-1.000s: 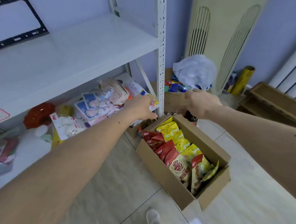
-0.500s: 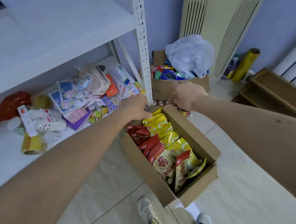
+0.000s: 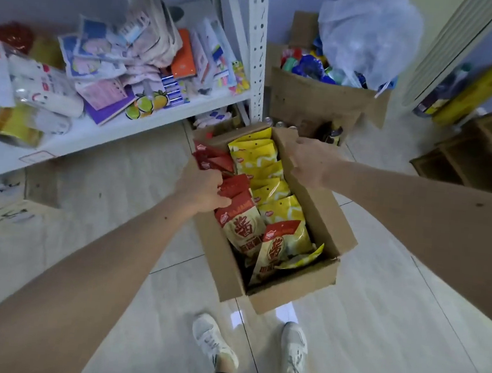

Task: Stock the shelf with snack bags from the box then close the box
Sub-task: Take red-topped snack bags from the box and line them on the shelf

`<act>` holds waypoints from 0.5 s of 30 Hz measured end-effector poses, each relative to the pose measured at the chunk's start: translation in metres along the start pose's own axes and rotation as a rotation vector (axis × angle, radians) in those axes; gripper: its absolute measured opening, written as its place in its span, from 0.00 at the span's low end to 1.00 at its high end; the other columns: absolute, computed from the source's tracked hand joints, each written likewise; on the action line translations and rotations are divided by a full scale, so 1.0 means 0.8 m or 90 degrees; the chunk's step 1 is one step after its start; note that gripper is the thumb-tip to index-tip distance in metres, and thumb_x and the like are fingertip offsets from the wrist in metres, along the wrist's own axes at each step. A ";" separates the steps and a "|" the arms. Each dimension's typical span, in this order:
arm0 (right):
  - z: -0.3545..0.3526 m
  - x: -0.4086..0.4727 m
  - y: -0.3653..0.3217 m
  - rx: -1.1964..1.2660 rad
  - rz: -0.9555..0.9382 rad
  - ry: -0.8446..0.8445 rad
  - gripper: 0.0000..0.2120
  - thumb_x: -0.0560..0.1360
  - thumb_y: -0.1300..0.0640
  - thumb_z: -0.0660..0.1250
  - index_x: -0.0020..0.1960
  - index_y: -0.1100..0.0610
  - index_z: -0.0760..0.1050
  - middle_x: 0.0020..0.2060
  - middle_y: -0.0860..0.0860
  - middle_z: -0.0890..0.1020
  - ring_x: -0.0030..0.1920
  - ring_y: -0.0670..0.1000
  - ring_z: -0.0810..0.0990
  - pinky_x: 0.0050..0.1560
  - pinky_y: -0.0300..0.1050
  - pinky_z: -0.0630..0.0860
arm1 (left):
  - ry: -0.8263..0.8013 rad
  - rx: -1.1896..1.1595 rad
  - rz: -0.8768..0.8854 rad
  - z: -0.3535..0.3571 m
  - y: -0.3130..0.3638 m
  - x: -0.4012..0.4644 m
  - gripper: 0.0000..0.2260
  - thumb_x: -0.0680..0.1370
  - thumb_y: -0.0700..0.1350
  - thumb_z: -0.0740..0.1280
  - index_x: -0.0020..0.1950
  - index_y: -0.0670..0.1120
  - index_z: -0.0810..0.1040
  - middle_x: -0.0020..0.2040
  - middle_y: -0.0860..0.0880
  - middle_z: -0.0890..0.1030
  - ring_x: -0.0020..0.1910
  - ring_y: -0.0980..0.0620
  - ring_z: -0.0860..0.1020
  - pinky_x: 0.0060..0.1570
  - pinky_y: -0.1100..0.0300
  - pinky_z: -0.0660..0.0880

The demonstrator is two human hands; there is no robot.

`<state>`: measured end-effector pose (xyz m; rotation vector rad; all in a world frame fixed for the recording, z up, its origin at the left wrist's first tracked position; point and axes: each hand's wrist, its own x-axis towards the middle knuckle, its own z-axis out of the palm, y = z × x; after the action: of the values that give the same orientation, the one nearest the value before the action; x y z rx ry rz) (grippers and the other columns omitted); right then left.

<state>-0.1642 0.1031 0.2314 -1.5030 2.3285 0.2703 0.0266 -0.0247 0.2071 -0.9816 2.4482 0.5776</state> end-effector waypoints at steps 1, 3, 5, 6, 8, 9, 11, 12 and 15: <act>0.020 0.005 0.001 -0.003 -0.009 -0.009 0.16 0.76 0.59 0.62 0.63 0.55 0.68 0.54 0.54 0.75 0.55 0.59 0.77 0.44 0.52 0.79 | -0.007 -0.012 -0.012 0.019 -0.007 0.005 0.16 0.73 0.54 0.71 0.54 0.45 0.77 0.52 0.48 0.79 0.55 0.46 0.77 0.49 0.56 0.72; 0.060 0.016 0.003 -0.015 -0.018 -0.016 0.16 0.76 0.57 0.62 0.64 0.54 0.68 0.53 0.54 0.76 0.53 0.59 0.78 0.42 0.50 0.77 | -0.026 -0.031 -0.024 0.053 -0.017 0.014 0.15 0.73 0.53 0.71 0.55 0.46 0.76 0.50 0.49 0.78 0.55 0.46 0.77 0.51 0.55 0.73; 0.096 0.024 0.004 -0.021 -0.026 -0.028 0.18 0.77 0.54 0.63 0.66 0.52 0.68 0.55 0.53 0.75 0.55 0.58 0.78 0.40 0.48 0.75 | -0.023 -0.037 -0.035 0.085 -0.026 0.027 0.18 0.73 0.53 0.71 0.58 0.46 0.76 0.53 0.48 0.79 0.56 0.45 0.78 0.54 0.51 0.75; 0.114 0.029 0.006 -0.024 -0.028 -0.036 0.19 0.77 0.54 0.63 0.67 0.52 0.67 0.56 0.53 0.75 0.55 0.58 0.77 0.40 0.48 0.75 | -0.014 -0.037 -0.039 0.100 -0.031 0.033 0.19 0.73 0.54 0.71 0.59 0.47 0.75 0.54 0.48 0.79 0.56 0.45 0.77 0.54 0.50 0.76; 0.148 0.036 0.009 -0.029 -0.032 -0.058 0.20 0.76 0.54 0.64 0.67 0.53 0.67 0.56 0.54 0.74 0.56 0.58 0.76 0.42 0.48 0.75 | -0.002 -0.042 -0.043 0.130 -0.042 0.048 0.21 0.72 0.56 0.72 0.59 0.47 0.75 0.53 0.47 0.79 0.55 0.44 0.78 0.54 0.48 0.77; 0.164 0.040 0.011 -0.027 -0.034 -0.071 0.20 0.76 0.54 0.65 0.67 0.54 0.67 0.56 0.54 0.75 0.57 0.58 0.76 0.44 0.49 0.76 | 0.000 -0.042 -0.045 0.146 -0.047 0.056 0.22 0.71 0.57 0.72 0.58 0.47 0.74 0.52 0.48 0.78 0.55 0.44 0.78 0.54 0.48 0.77; 0.196 0.049 0.014 -0.018 -0.030 -0.099 0.21 0.75 0.53 0.67 0.66 0.55 0.67 0.57 0.55 0.75 0.58 0.58 0.75 0.49 0.52 0.77 | 0.006 -0.019 -0.054 0.175 -0.056 0.072 0.24 0.69 0.60 0.72 0.59 0.48 0.73 0.51 0.48 0.77 0.56 0.43 0.77 0.54 0.47 0.76; 0.211 0.053 0.015 -0.016 -0.031 -0.112 0.23 0.75 0.52 0.68 0.67 0.55 0.67 0.58 0.55 0.75 0.59 0.58 0.74 0.51 0.53 0.77 | 0.012 -0.006 -0.061 0.189 -0.060 0.080 0.27 0.69 0.60 0.72 0.62 0.48 0.72 0.53 0.47 0.77 0.58 0.42 0.76 0.56 0.46 0.75; 0.252 0.066 0.017 -0.038 -0.040 -0.161 0.30 0.74 0.47 0.70 0.71 0.53 0.64 0.62 0.53 0.74 0.62 0.57 0.74 0.53 0.52 0.76 | 0.036 0.027 -0.076 0.226 -0.072 0.105 0.32 0.69 0.60 0.73 0.68 0.48 0.67 0.62 0.45 0.75 0.64 0.41 0.71 0.59 0.45 0.71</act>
<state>-0.1577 0.1339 0.0253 -1.4718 2.0881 0.4883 0.0566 -0.0131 0.0023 -1.1328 2.4203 0.4623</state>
